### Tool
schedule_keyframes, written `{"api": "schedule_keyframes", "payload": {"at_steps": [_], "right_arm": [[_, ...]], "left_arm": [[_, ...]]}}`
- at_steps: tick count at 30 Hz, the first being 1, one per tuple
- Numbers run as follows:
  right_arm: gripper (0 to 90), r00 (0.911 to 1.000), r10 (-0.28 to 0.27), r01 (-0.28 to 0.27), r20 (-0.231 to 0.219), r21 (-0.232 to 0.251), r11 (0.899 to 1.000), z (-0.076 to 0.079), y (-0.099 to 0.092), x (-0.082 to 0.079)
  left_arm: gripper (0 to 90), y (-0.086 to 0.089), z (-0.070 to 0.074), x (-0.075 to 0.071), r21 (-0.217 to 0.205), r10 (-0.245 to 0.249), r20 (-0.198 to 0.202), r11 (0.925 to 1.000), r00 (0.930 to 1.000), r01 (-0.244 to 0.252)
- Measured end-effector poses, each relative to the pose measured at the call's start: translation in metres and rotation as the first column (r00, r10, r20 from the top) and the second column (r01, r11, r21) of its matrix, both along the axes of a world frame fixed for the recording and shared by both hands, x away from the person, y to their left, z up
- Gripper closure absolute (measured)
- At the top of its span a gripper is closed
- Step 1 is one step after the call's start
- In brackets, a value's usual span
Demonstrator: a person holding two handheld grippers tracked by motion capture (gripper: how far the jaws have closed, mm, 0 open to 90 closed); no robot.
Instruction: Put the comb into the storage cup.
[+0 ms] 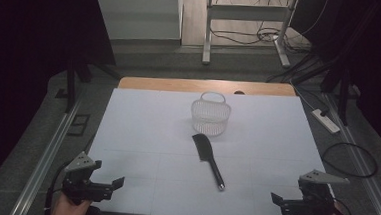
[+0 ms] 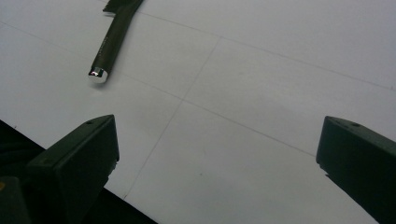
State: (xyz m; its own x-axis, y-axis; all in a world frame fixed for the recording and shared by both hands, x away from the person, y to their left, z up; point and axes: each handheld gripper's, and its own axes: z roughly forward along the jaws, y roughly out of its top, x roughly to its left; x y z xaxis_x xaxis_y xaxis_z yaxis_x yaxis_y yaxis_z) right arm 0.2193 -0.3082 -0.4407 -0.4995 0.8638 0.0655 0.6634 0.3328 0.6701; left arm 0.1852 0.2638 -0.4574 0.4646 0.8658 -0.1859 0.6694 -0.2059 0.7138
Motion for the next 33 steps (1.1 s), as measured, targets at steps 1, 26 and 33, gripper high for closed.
{"api": "schedule_keyframes", "payload": {"at_steps": [1,26,33], "right_arm": [[0.0,1.0,0.0,0.0,0.0,0.0,1.0,0.0,0.0,0.0],[0.0,0.992,0.121,-0.121,0.035,-0.011,0.993,0.005,0.023,0.026],[0.0,0.9863,0.165,-0.165,0.011,-0.009,0.986,0.003,0.032,0.033]], "left_arm": [[0.1,0.0,0.0,0.0,0.0,0.001,-0.001,1.0,1.0,-0.001],[0.5,-0.001,0.0,0.0,0.01,0.001,0.001,0.9999,1.0,-0.001],[0.5,-0.002,0.0,0.0,0.014,-0.002,-0.001,0.9999,1.0,0.002]]}}
